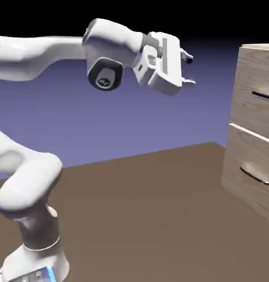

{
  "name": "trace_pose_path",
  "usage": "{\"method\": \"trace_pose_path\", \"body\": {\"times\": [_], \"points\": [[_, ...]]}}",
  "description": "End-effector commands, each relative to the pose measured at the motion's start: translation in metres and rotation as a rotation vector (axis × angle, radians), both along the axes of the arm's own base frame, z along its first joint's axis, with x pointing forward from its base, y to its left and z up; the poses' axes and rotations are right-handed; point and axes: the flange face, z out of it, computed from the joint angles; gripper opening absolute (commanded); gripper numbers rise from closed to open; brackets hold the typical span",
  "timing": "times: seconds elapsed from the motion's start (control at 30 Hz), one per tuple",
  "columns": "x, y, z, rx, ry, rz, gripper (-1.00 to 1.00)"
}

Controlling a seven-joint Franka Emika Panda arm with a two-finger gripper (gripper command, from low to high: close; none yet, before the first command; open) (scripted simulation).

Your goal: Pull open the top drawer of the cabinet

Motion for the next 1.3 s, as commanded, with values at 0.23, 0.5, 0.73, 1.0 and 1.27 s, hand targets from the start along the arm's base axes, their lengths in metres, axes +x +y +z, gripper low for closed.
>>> {"method": "trace_pose_path", "body": {"times": [0.23, 0.5, 0.73, 1.0, 1.27], "points": [[-0.018, 0.041, 0.061, 0.154, -0.245, -0.067, 0.00], [0.006, 0.104, 0.085, 0.263, -0.423, -0.040, 0.00], [0.067, 0.153, 0.070, 0.346, -0.498, 0.027, 0.00], [0.173, 0.174, 0.008, 0.467, -0.491, 0.103, 0.00], [0.290, 0.134, -0.101, 0.649, -0.418, 0.136, 0.00]]}}
